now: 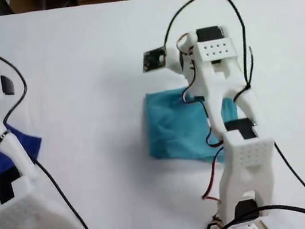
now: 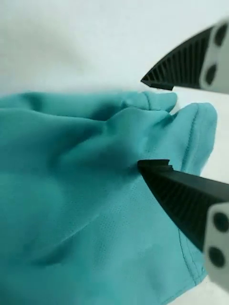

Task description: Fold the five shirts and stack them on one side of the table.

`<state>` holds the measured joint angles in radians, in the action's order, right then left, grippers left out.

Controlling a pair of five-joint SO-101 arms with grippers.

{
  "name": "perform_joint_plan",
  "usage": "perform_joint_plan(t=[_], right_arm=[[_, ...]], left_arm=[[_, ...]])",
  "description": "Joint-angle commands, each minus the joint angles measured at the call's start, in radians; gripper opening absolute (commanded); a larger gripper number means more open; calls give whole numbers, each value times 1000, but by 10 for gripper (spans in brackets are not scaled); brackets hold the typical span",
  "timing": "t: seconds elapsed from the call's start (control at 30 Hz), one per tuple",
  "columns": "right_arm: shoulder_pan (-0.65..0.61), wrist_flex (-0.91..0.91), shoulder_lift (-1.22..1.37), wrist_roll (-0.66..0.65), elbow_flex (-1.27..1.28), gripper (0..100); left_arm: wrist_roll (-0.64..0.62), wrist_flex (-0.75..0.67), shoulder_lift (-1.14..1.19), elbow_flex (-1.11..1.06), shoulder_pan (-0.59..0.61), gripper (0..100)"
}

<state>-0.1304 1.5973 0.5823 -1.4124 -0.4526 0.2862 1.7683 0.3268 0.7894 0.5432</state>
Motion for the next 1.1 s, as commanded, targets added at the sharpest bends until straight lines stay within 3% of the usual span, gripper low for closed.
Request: perform_joint_plan(t=[0.0, 0.33, 0.63, 0.83, 1.07], right_arm=[[-5, -45, 25, -54, -43, 244], [-22, -243, 71, -74, -43, 244], [-68, -84, 111, -75, -43, 248], [-65, -12, 159, -68, -43, 399], [-44, -5, 263, -68, -169, 405]], left_arm=[[6, 5, -58, 2, 6, 226], [6, 6, -57, 1, 6, 226], [6, 6, -57, 1, 6, 226], [6, 6, -57, 1, 6, 226], [6, 8, -57, 1, 6, 226]])
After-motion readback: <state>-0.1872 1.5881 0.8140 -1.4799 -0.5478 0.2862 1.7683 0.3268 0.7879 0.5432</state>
